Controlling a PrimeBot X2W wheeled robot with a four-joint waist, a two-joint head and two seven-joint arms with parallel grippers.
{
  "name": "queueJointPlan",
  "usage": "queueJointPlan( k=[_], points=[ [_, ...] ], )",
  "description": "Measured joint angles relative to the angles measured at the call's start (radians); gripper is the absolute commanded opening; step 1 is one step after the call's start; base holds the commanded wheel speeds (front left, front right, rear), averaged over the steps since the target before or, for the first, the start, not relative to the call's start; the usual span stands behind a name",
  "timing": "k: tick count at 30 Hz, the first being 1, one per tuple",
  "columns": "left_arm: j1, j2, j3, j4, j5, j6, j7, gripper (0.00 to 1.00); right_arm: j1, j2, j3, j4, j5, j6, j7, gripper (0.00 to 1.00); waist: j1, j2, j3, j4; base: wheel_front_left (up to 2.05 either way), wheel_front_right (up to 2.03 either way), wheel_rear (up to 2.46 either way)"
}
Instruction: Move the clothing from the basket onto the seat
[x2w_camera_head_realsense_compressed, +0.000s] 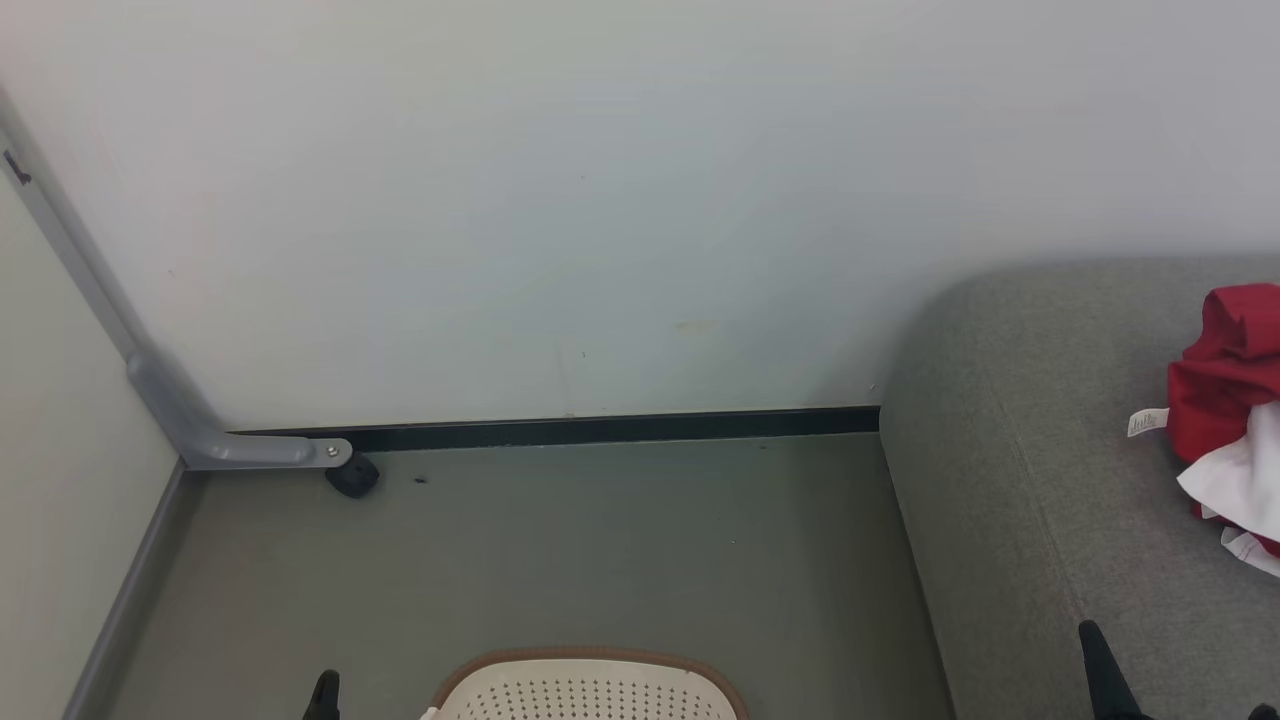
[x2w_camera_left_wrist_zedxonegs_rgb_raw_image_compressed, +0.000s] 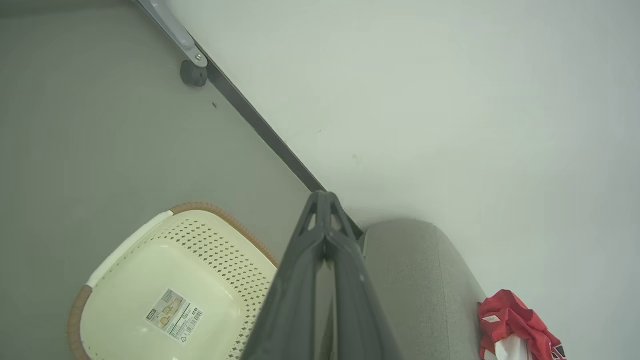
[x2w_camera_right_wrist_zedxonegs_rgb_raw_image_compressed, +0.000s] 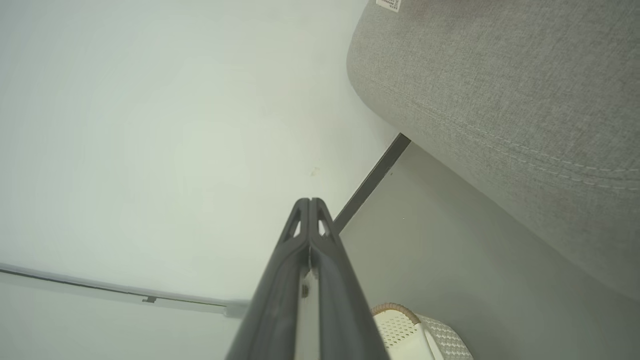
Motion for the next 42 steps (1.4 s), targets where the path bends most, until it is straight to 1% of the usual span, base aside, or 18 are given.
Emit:
queueJointPlan(
  k=[8, 10, 13, 17, 20, 34, 37, 42],
  points=[
    [-0.017, -0.002, 0.018, 0.004, -0.107, -0.018, 0.024, 0.00, -0.016, 0.013, -0.029, 0.019, 0.102, 0.010, 0.023, 0.00, 0.0000, 0.0000, 0.001, 0.002, 0.00, 0.00, 0.00],
    [-0.020, -0.003, 0.025, 0.005, -0.136, -0.025, 0.030, 0.00, -0.017, 0.017, -0.035, 0.024, 0.127, 0.017, 0.026, 0.00, 0.0000, 0.0000, 0.001, 0.003, 0.00, 0.00, 0.00],
    [-0.033, -0.004, 0.035, 0.007, -0.172, -0.028, 0.038, 0.00, -0.023, 0.019, -0.046, 0.030, 0.166, 0.018, 0.035, 0.00, 0.0001, 0.0000, 0.001, 0.003, 0.00, 0.00, 0.00],
    [-0.039, -0.007, 0.044, 0.008, -0.228, -0.043, 0.049, 0.00, -0.039, 0.023, -0.060, 0.039, 0.218, 0.027, 0.044, 0.00, 0.0000, 0.0000, 0.002, 0.005, 0.00, 0.00, 0.00],
    [-0.043, -0.007, 0.051, 0.010, -0.270, -0.044, 0.057, 0.00, -0.039, 0.029, -0.071, 0.048, 0.254, 0.030, 0.053, 0.00, 0.0000, 0.0000, 0.002, 0.005, 0.00, 0.00, 0.00],
    [-0.080, -0.017, 0.092, 0.016, -0.457, -0.087, 0.093, 0.00, -0.076, 0.050, -0.120, 0.078, 0.430, 0.057, 0.087, 0.00, 0.0000, 0.0000, 0.003, 0.009, 0.00, 0.00, 0.00],
    [-0.082, -0.018, 0.101, 0.020, -0.489, -0.088, 0.099, 0.00, -0.080, 0.053, -0.130, 0.081, 0.471, 0.062, 0.088, 0.00, 0.0000, 0.0000, 0.004, 0.010, 0.00, 0.00, 0.00],
    [-0.086, -0.019, 0.102, 0.022, -0.506, -0.088, 0.102, 0.00, -0.080, 0.054, -0.133, 0.083, 0.474, 0.063, 0.095, 0.00, 0.0000, 0.0000, 0.004, 0.010, 0.00, 0.00, 0.00]
  ],
)
